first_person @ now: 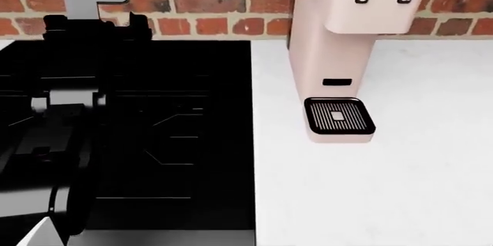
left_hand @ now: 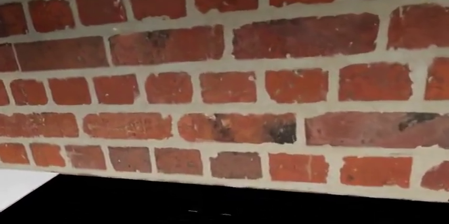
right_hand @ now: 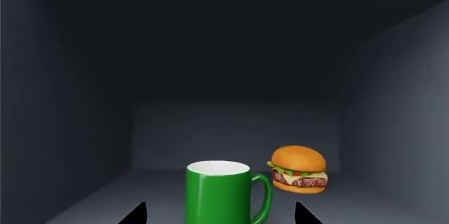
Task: Pick the mug from the cabinet, place it under the coffee machine dispenser, and press the start button.
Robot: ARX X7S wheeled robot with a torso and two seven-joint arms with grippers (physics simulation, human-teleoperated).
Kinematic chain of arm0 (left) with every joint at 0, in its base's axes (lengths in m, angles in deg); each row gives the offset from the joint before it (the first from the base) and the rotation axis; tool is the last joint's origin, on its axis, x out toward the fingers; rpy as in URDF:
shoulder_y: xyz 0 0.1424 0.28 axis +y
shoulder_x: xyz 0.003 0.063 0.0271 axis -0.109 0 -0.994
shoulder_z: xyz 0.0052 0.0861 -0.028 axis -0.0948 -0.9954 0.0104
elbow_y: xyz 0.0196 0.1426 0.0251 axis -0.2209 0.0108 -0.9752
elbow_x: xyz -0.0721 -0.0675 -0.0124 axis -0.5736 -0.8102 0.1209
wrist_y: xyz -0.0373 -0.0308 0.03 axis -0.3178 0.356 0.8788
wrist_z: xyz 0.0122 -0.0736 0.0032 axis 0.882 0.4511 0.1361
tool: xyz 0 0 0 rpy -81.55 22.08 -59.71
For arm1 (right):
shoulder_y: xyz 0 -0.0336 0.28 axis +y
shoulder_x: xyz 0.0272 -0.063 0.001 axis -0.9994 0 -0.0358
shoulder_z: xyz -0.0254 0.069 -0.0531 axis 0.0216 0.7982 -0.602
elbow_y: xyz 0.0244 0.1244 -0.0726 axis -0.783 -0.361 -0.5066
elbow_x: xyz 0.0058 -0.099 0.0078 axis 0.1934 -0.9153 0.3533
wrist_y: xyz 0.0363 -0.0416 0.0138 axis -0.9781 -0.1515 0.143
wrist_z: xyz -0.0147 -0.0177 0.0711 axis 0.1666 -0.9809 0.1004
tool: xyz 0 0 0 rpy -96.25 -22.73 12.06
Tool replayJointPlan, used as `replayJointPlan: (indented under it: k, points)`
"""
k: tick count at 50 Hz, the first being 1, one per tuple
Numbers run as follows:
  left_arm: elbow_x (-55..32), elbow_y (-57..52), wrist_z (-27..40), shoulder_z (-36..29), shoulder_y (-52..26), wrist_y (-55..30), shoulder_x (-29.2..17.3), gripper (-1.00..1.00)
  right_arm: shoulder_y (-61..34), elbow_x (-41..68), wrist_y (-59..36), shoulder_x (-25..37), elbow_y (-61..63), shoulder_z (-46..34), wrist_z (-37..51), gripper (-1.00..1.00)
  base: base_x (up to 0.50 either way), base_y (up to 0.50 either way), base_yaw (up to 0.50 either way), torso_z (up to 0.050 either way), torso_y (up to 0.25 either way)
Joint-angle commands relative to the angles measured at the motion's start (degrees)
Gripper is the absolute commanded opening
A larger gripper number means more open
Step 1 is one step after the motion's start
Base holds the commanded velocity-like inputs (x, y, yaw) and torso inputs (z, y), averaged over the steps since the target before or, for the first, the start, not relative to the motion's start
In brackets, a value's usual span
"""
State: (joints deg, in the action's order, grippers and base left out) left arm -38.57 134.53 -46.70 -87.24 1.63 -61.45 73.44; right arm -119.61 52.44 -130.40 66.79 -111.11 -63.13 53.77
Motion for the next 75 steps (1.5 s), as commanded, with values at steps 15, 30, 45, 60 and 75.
replayJointPlan:
  k: [15,30,45,60,75]
  points:
    - [-0.20,0.00,-0.46,0.69,-0.35,-0.05,-0.36,1.00,0.68,0.28,-0.31,-0.01,-0.04,-0.37,0.12,1.00,0.50,0.00,0.00,0.000,0.001]
    - [-0.19,0.00,-0.78,1.36,-0.61,0.03,-0.23,1.00,2.92,-0.35,-1.73,-0.13,1.76,0.61,3.97,-1.00,0.08,0.00,0.00,0.000,0.001]
    - [0.00,0.00,-0.64,1.49,-0.62,0.07,-0.20,1.00,5.10,0.34,11.49,1.20,14.77,3.91,4.99,-1.00,0.00,0.00,0.00,0.000,0.000]
    - [0.00,0.00,-0.74,1.58,-0.50,0.06,-0.24,1.00,6.00,0.58,12.51,1.71,16.83,3.78,4.82,-1.00,-0.13,0.00,0.00,0.000,0.000]
    - [-0.08,0.00,-1.04,1.83,-0.12,0.13,-0.10,1.00,6.72,1.43,11.97,2.25,20.28,4.24,4.77,-1.00,-0.43,0.00,0.00,0.000,0.000]
